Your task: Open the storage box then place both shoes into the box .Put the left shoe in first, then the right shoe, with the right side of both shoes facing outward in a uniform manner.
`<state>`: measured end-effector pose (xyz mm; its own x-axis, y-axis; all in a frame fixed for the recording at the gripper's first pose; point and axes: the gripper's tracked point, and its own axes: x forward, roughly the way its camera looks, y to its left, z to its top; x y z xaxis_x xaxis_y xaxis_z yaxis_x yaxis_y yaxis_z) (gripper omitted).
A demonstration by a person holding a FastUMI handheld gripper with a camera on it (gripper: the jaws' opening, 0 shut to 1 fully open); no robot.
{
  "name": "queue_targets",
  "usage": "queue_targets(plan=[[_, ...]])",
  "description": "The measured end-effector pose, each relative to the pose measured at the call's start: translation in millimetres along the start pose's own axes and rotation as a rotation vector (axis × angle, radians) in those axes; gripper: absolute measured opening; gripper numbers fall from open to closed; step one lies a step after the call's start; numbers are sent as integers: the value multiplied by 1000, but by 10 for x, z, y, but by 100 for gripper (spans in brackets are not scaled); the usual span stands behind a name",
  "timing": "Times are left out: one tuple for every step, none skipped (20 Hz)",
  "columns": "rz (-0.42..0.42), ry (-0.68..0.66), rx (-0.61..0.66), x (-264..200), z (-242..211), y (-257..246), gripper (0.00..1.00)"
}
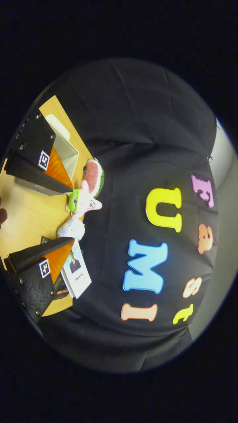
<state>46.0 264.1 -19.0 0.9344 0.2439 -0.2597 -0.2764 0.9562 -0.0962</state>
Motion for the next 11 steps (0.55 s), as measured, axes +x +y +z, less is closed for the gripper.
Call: queue_targets(plan=[[-20, -26, 7, -89, 71, -130, 82], [-28, -40, 23, -172, 87, -220, 82], [-26, -50, 45, -282, 98, -285, 82], [-28, -59, 59, -377, 97, -353, 83], [-39, -80, 56, -480, 91, -439, 82], [-61, -87, 45, -554, 46, -548, 83], [-77, -92, 38, -657, -7, -633, 83], [-81, -87, 33, -776, -108, -713, 84], [-76, -84, 36, -856, -167, -770, 84], [-64, -84, 42, -916, -202, -799, 84], [-45, -87, 42, -1005, -261, -820, 84]])
